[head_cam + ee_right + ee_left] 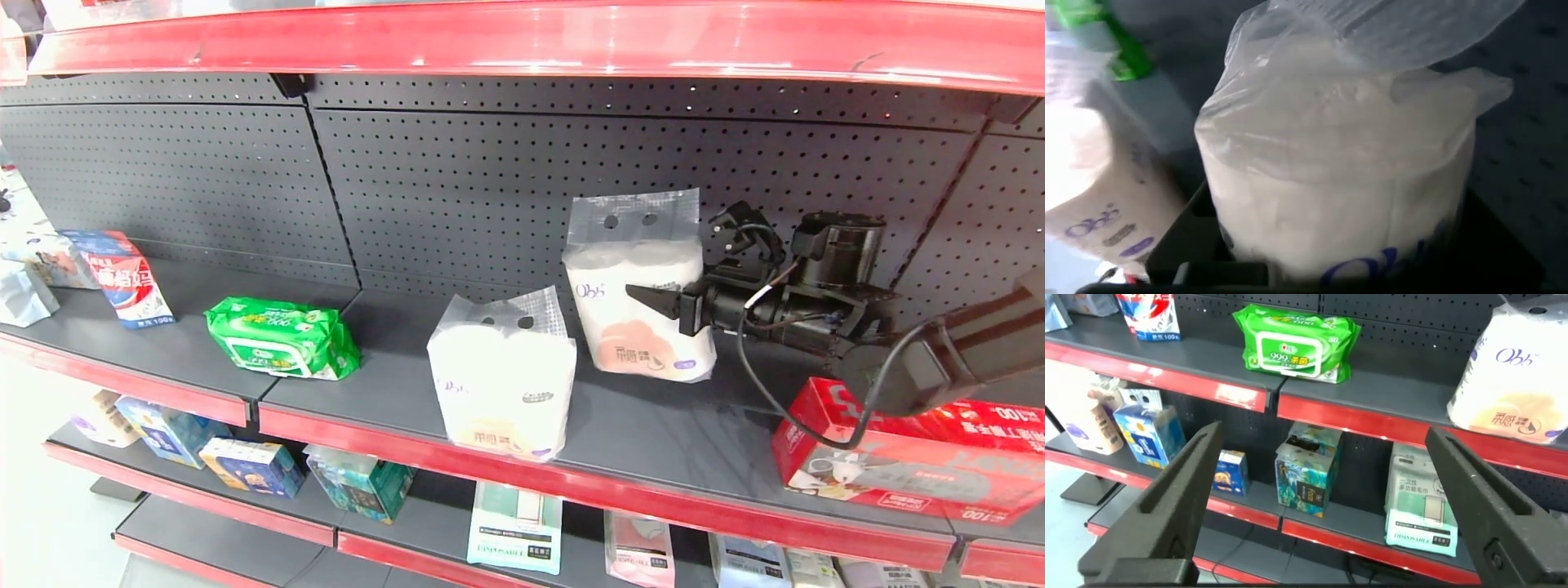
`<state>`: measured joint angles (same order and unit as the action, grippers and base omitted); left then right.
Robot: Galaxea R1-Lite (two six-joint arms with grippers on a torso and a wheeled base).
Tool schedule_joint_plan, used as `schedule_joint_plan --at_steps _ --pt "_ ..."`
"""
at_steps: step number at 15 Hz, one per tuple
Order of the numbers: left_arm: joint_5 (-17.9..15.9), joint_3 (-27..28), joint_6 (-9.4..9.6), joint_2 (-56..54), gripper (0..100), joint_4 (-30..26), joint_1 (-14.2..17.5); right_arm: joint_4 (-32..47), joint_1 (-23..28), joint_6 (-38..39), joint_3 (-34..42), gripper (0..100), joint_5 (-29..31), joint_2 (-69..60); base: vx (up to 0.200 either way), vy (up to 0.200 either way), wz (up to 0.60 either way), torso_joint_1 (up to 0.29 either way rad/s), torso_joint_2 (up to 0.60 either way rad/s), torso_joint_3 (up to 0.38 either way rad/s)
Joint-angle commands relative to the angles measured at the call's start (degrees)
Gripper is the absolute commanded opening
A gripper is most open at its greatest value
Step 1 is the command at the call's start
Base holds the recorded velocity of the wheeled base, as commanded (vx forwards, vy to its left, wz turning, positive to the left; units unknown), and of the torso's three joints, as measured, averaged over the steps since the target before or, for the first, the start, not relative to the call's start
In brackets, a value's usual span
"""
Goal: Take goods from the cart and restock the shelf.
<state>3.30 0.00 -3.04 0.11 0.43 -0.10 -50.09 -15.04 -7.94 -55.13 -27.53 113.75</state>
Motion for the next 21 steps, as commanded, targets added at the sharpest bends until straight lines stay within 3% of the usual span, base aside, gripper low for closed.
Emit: schedule_joint_plan --at_steps 1,7,14,21 --pt "0.0 0.0 -0.04 0.0 100 0.0 0.0 -0.9 1.0 0.2 -3.2 0 -3.5 5.2 0.000 0.000 0.00 0.000 0.00 0.000" --pt "0.0 0.0 -0.04 0.0 100 0.0 0.0 -1.9 0.5 0.0 -13.5 0 -12.6 13.4 0.000 0.000 0.00 0.000 0.00 0.000" --pt "0.0 0.0 -0.04 0.0 100 0.0 0.0 -1.9 -4.5 3.5 -23.3 0 -13.7 18.7 0.000 0.000 0.00 0.000 0.00 0.000" --pt "0.0 0.0 -0.04 0.0 100 0.0 0.0 -1.7 -5.9 3.6 -29.7 0 -13.8 25.2 0.000 0.000 0.00 0.000 0.00 0.000"
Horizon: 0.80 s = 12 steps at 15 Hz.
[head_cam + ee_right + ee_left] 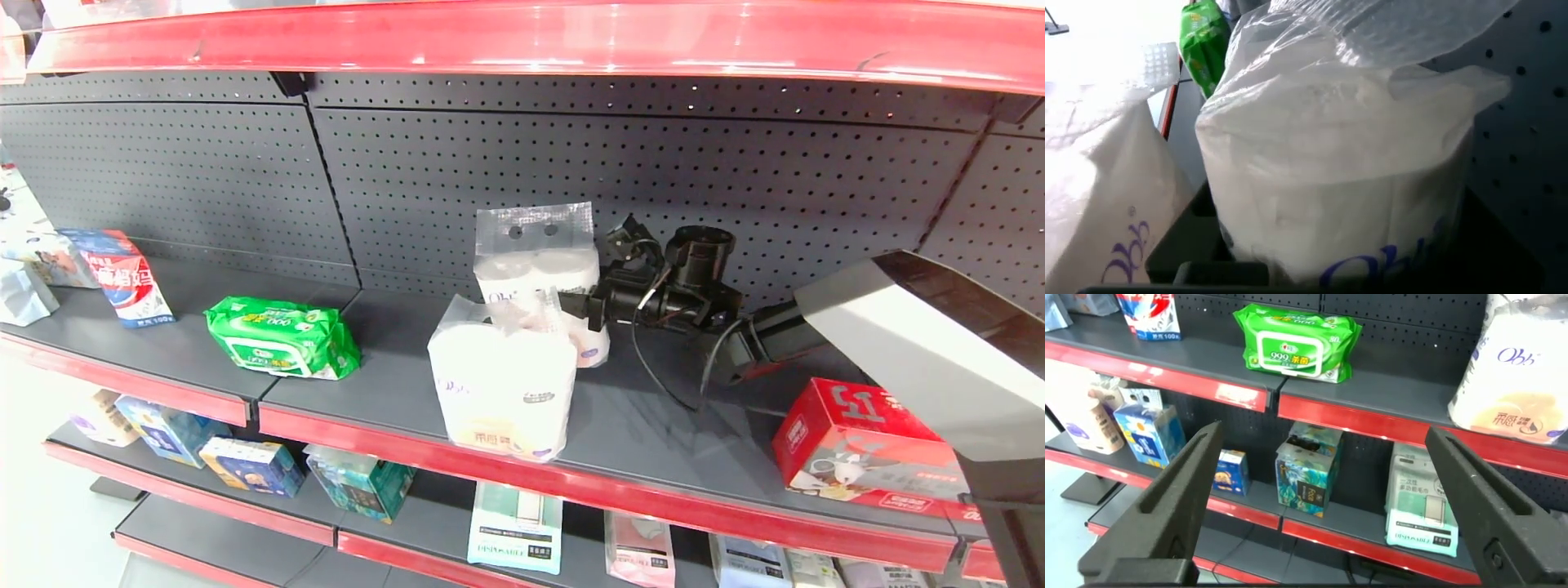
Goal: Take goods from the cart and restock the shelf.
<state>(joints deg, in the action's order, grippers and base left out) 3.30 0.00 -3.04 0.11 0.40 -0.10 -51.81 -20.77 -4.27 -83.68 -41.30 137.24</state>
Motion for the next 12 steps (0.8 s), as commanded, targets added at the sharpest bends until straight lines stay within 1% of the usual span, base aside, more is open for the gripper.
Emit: schedule_joint_plan --at_steps 1,4,8,10,12 --pt "0.0 0.0 -0.04 0.0 100 0.0 0.0 0.0 -0.2 0.0 -1.5 0 0.0 2.3 0.000 0.000 0.00 0.000 0.00 0.000" --pt "0.0 0.0 -0.04 0.0 100 0.0 0.0 0.1 -0.1 -0.5 -0.4 0 -0.3 3.0 0.000 0.000 0.00 0.000 0.00 0.000" --pt "0.0 0.0 -0.04 0.0 100 0.0 0.0 0.3 2.0 -0.7 1.9 0 -1.7 2.7 0.000 0.000 0.00 0.000 0.00 0.000" --pt "0.0 0.0 -0.04 0.0 100 0.0 0.0 0.5 3.0 -2.7 2.7 0 -2.5 2.3 0.000 0.000 0.00 0.000 0.00 0.000" --pt "0.0 0.0 -0.04 0.0 100 0.0 0.0 0.6 4.2 -5.2 5.1 0 -4.7 1.4 0.000 0.000 0.00 0.000 0.00 0.000"
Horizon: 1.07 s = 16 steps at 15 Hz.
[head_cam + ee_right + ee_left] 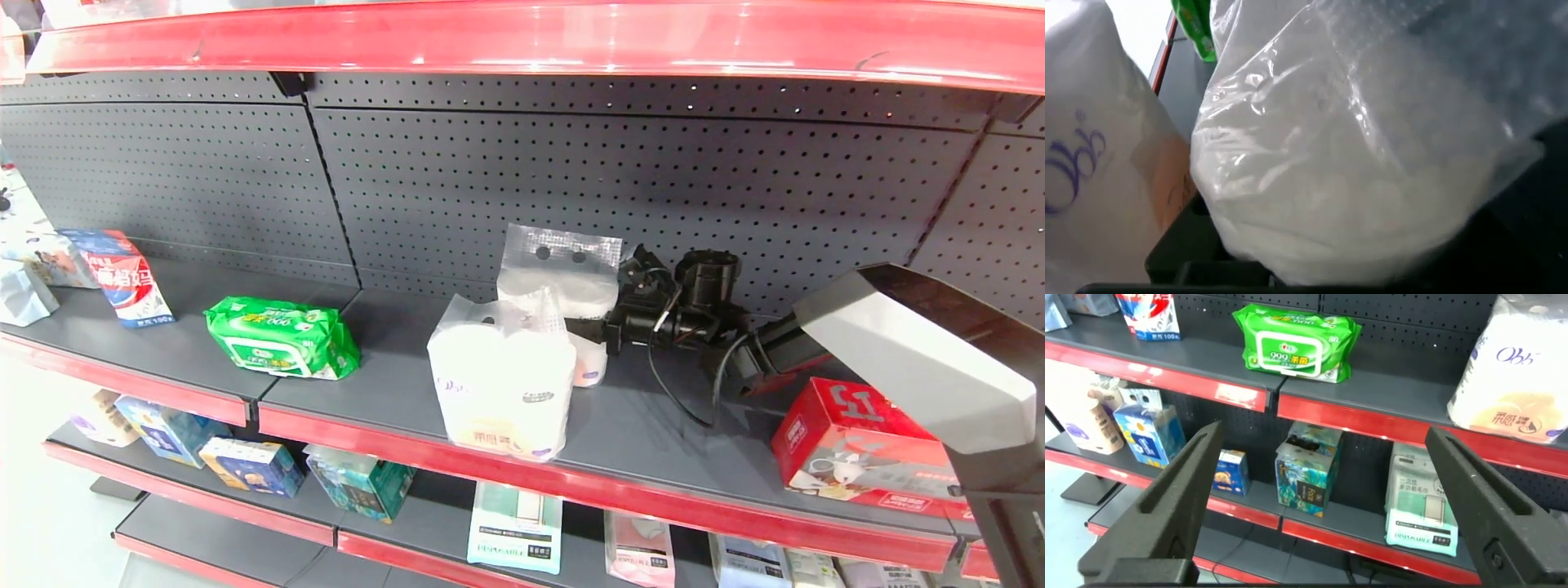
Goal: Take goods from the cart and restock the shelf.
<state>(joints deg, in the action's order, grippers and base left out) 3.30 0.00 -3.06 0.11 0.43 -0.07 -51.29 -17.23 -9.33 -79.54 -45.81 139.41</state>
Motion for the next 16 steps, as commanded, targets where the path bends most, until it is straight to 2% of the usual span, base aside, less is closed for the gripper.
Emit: schedule_joint_plan --at_steps 1,5,16 --pt "0.0 0.0 -0.02 0.0 100 0.0 0.0 0.0 1.0 -1.5 2.6 0 -0.5 -1.3 0.000 0.000 0.00 0.000 0.00 0.000" --pt "0.0 0.0 -0.02 0.0 100 -0.1 0.0 0.0 1.4 -2.5 4.5 0 -0.3 -2.2 0.000 0.000 0.00 0.000 0.00 0.000" --pt "0.0 0.0 -0.02 0.0 100 0.0 0.0 0.0 -2.2 -2.0 4.0 0 2.6 -1.3 0.000 0.000 0.00 0.000 0.00 0.000"
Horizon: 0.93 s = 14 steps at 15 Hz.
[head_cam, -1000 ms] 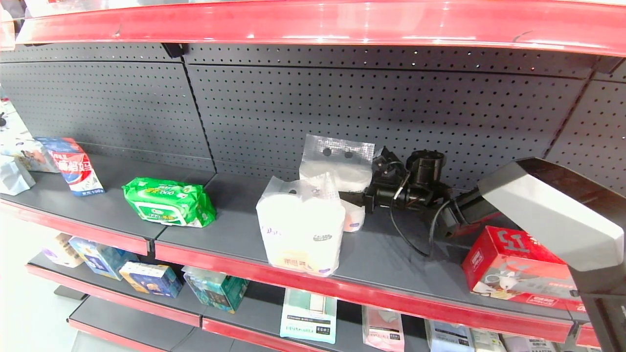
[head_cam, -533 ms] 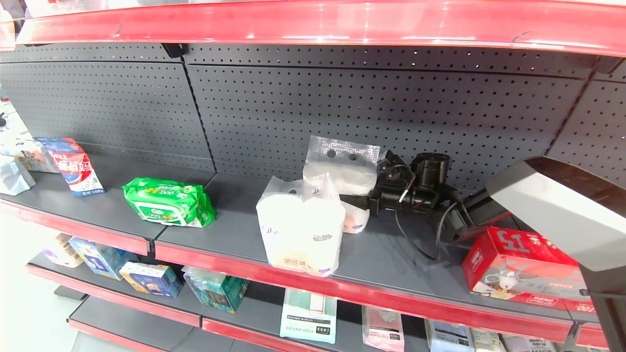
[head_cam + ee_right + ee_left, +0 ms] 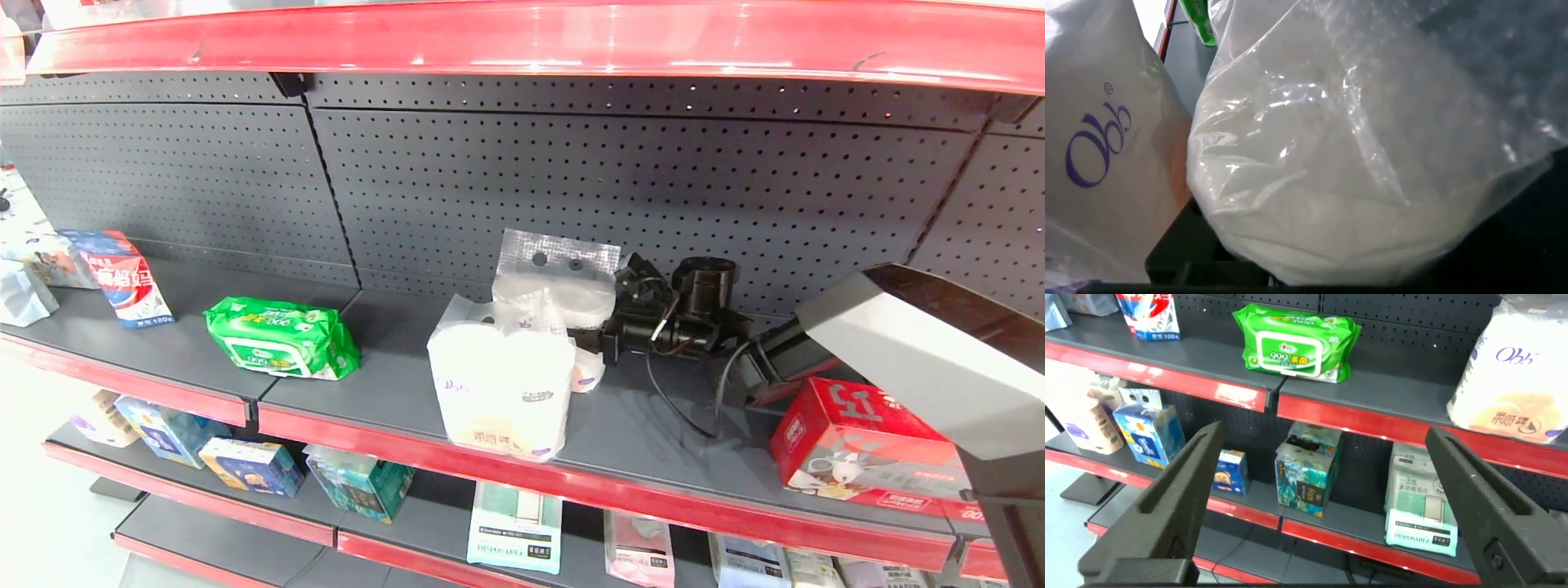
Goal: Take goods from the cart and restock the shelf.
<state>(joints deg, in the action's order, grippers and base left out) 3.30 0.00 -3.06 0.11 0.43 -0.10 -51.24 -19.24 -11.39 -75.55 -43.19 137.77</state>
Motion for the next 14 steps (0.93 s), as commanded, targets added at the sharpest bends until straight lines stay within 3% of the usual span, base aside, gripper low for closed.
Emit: schedule_joint_plan --at_steps 1,14 --pt "0.0 0.0 0.07 0.0 100 0.0 0.0 0.1 -0.3 0.0 -0.2 0 0.2 0.3 0.000 0.000 0.00 0.000 0.00 0.000" --pt "0.0 0.0 -0.02 0.0 100 0.0 0.0 0.1 -2.1 1.8 -0.9 0 4.8 1.0 0.000 0.000 0.00 0.000 0.00 0.000"
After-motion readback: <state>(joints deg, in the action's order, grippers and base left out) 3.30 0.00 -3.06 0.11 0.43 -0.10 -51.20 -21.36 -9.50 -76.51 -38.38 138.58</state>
